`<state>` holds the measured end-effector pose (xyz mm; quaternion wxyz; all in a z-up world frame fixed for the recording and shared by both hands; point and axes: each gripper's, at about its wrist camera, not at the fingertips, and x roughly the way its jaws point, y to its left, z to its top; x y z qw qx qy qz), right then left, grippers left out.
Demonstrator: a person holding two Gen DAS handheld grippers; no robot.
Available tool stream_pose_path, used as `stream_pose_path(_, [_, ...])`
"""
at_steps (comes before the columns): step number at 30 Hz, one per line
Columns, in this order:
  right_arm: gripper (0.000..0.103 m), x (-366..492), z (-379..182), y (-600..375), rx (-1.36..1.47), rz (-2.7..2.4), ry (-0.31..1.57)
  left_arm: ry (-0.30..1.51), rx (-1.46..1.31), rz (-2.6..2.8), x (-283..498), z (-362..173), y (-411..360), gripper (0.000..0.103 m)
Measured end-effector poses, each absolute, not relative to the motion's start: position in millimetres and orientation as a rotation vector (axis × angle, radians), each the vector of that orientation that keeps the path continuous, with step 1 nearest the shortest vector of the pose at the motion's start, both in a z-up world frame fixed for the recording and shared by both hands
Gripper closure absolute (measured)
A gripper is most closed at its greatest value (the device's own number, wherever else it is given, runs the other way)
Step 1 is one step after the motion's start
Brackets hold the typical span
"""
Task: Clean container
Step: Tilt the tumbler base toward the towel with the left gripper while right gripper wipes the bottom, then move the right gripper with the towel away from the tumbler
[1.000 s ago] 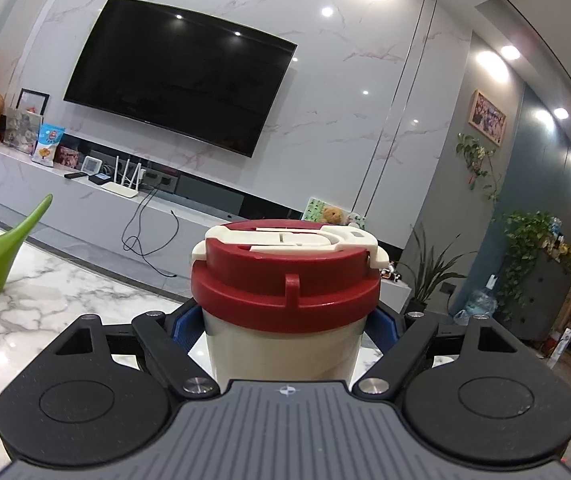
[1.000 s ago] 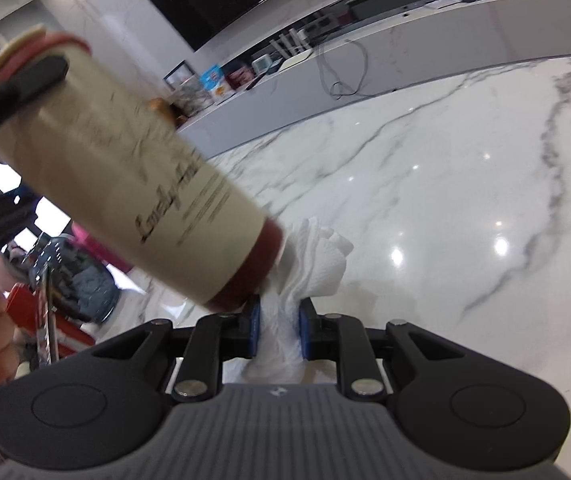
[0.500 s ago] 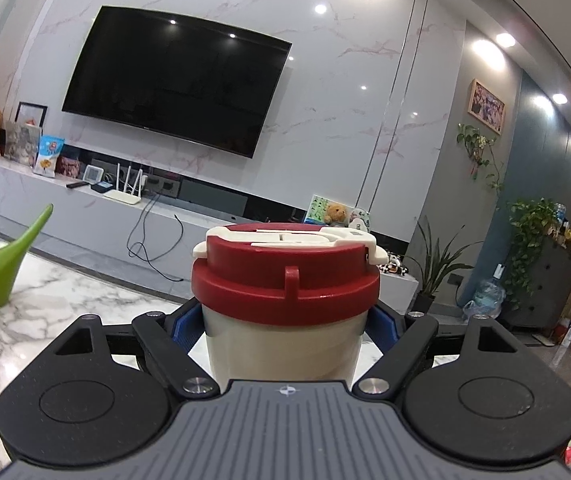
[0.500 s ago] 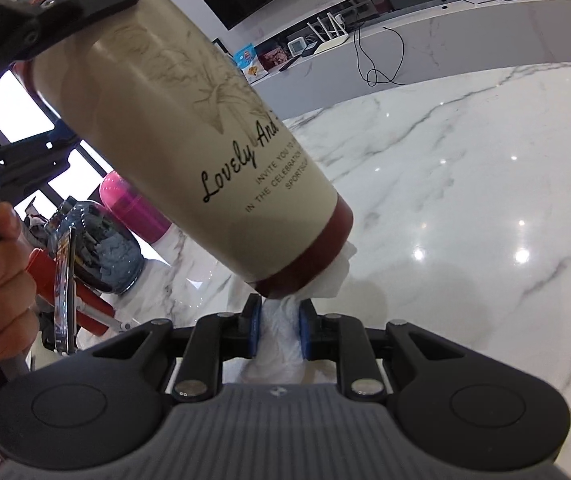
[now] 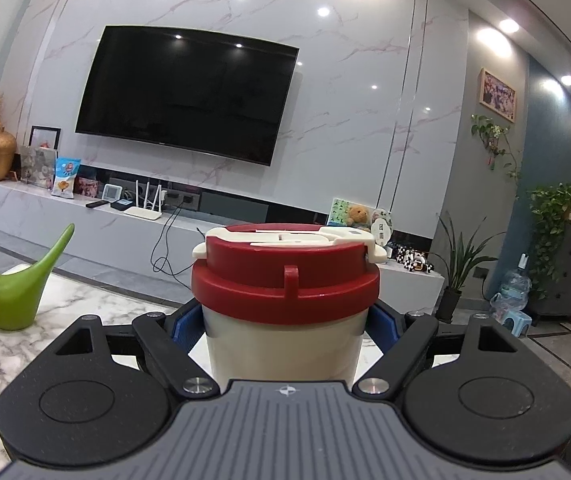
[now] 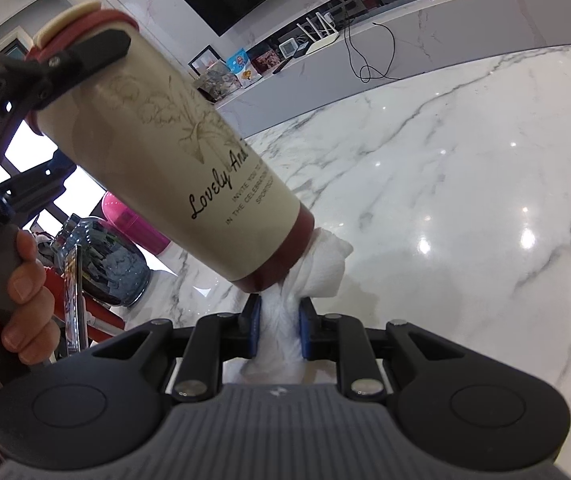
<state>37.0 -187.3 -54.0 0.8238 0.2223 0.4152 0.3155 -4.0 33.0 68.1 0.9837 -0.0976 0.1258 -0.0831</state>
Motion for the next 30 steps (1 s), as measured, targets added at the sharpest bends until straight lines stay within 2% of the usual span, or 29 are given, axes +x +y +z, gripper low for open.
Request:
stream_pose_path(10, [0.081,47,-53,-207,0.451,0.564,0.874,0.276,-0.192,-0.152,0,65,34,0.022])
stream_pose_path(30, [0.080,74,-53,-245,0.312,0.297,0.728,0.314,-0.143,-0.145,20,49,13,0.022])
